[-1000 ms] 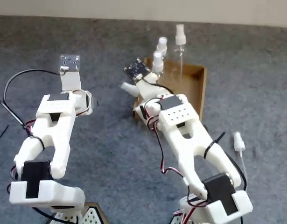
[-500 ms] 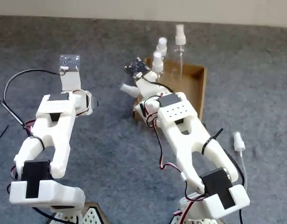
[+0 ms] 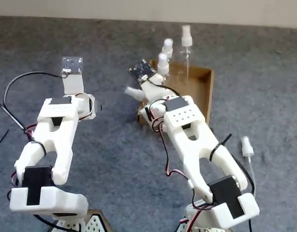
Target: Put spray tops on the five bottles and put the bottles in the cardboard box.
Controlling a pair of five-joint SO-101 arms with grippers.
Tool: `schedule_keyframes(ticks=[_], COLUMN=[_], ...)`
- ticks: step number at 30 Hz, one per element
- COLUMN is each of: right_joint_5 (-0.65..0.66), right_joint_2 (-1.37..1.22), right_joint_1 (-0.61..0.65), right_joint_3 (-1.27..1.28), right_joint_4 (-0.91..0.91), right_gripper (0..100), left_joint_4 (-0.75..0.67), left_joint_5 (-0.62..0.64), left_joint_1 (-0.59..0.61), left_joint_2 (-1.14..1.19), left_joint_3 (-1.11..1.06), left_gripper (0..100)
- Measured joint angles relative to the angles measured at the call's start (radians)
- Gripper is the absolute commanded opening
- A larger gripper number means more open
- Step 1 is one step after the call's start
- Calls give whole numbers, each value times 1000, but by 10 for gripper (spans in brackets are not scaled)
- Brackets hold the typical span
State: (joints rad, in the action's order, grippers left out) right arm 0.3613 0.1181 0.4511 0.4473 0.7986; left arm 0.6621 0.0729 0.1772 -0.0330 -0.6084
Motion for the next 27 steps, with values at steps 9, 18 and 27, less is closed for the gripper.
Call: schedule_keyframes(ticks=[9, 18, 27], right_joint_5=[0, 6, 276], right_joint_2=[258, 440, 376], right_joint_1=[12, -221, -578], right_joint_3=[0, 0, 72], right_joint_4=[144, 635, 717], right_gripper=[213, 213, 214], left_joint_4=[0, 0, 0], left_joint_5=[0, 0, 0], left_joint_1=[0, 0, 0], left_joint_2=[0, 0, 0], left_joint_3=[0, 0, -3], left_gripper=[230, 229, 228])
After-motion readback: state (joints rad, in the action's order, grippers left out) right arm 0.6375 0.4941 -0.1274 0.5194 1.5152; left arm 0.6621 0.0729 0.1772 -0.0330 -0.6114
